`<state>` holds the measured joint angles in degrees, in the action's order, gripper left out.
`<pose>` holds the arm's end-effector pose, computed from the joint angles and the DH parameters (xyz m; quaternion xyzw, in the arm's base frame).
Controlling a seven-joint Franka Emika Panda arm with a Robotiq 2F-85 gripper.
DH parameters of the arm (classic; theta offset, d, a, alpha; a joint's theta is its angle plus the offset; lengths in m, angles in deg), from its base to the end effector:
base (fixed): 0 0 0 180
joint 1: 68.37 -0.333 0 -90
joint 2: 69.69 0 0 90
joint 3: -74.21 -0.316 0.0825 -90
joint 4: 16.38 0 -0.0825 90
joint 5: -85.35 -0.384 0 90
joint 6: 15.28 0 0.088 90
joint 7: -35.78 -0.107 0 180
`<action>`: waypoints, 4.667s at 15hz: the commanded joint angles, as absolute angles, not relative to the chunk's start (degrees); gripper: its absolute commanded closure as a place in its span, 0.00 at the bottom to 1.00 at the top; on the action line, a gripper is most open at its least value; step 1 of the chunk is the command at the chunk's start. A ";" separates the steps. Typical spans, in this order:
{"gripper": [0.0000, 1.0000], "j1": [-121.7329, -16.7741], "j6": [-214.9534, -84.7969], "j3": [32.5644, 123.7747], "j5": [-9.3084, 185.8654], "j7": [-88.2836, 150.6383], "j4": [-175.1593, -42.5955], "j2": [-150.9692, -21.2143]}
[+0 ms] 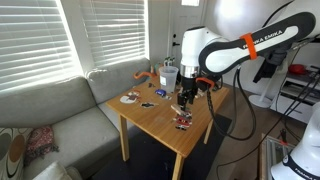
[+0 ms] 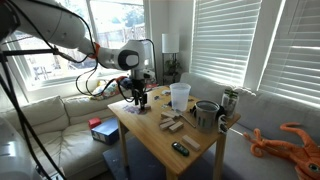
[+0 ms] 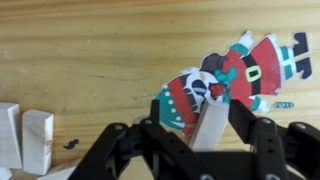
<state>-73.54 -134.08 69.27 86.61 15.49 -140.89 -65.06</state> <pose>0.5089 0.0901 0.4261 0.9964 -0.0835 -0.0058 0.0151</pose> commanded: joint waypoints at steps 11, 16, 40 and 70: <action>0.00 -65.74 -135.38 75.48 88.90 29.19 -156.39 -48.50; 0.00 -64.10 -139.94 77.28 88.73 31.54 -157.94 -48.91; 0.37 -65.83 -151.07 78.05 80.51 33.65 -152.96 -59.82; 0.05 -64.14 -153.76 78.24 81.98 30.09 -151.20 -60.55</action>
<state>-63.97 -152.94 78.75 82.00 30.60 -151.93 -60.18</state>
